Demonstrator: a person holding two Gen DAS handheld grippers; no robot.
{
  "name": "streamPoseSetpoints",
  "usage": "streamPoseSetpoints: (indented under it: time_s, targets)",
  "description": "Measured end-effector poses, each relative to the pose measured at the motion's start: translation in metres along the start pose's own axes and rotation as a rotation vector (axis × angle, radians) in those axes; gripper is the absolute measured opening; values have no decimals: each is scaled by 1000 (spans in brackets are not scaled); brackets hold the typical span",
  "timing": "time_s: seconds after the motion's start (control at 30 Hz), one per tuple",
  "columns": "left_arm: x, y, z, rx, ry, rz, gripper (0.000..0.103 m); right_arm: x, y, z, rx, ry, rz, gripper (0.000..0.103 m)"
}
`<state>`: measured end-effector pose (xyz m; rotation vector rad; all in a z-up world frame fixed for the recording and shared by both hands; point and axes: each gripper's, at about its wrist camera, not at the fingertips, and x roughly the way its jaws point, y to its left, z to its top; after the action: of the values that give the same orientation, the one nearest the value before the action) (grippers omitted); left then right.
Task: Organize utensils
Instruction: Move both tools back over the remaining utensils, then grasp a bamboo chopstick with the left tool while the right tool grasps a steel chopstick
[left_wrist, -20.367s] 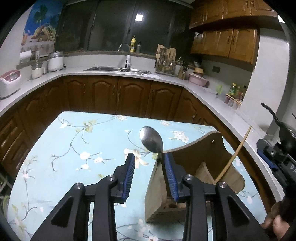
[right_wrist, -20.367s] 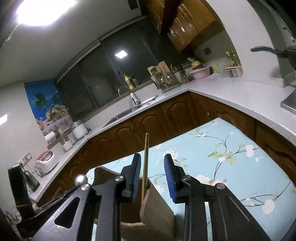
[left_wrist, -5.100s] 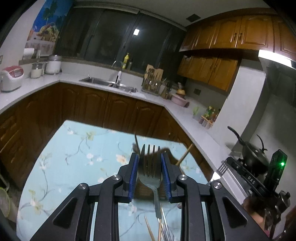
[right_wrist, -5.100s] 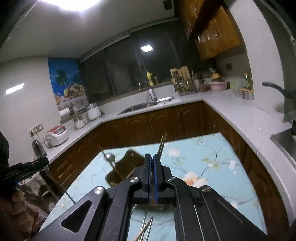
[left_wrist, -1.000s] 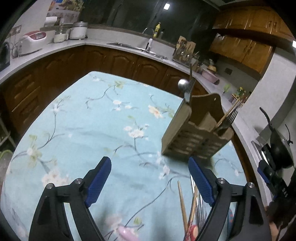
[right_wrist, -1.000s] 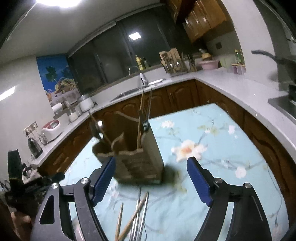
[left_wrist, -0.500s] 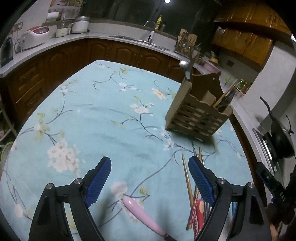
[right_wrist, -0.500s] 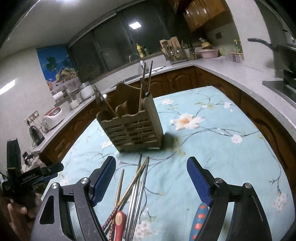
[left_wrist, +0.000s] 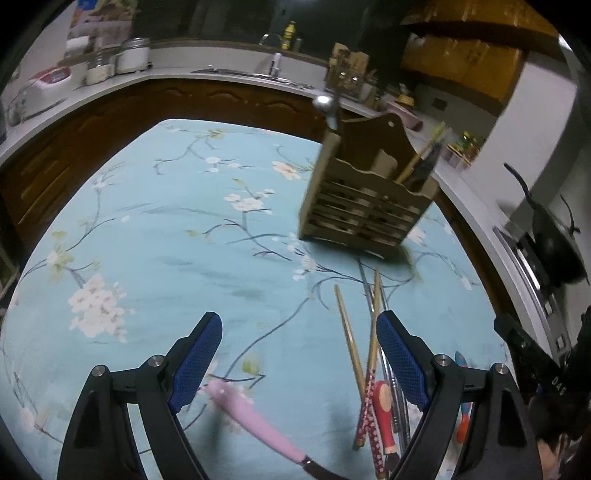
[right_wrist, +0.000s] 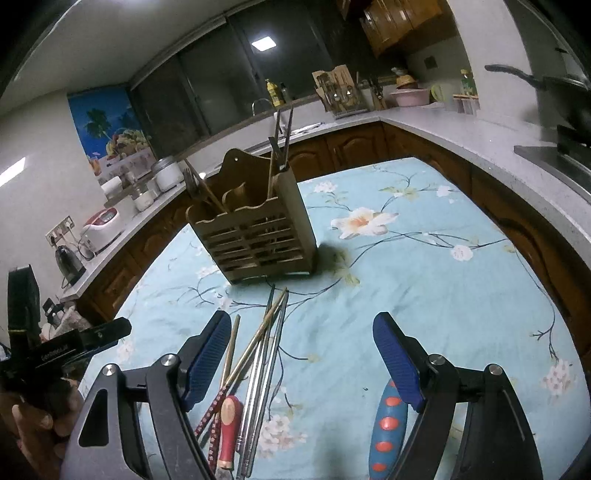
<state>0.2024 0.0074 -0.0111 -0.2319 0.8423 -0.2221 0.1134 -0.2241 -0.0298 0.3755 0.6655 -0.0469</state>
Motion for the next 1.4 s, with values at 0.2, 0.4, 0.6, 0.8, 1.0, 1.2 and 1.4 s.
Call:
streamPoseSetpoints:
  time_s: [0.2,0.4,0.6,0.8,1.0,1.2,1.4]
  targets:
    - [31,-24,3,68,50,-9,85,4,-10,2,27,6,-9,81]
    - [78,-48,6,125,141,-21,85,13,-20,3,53,22,-21,81]
    - [123,-64,1,201,209,53,76,23,-27,6,78,37,-27,81]
    - [135,-51,-3,206,224,113,70,37,-28,9,85,57,-14,81]
    - [122,-12,-2,104,235,54,70,55,-17,11,51,86,18,81]
    - [122,17,20,-8,224,27,70,76,-3,12,6,126,25,72]
    - [143,13,43,-11,204,9,70,105,12,12,-46,206,10,46]
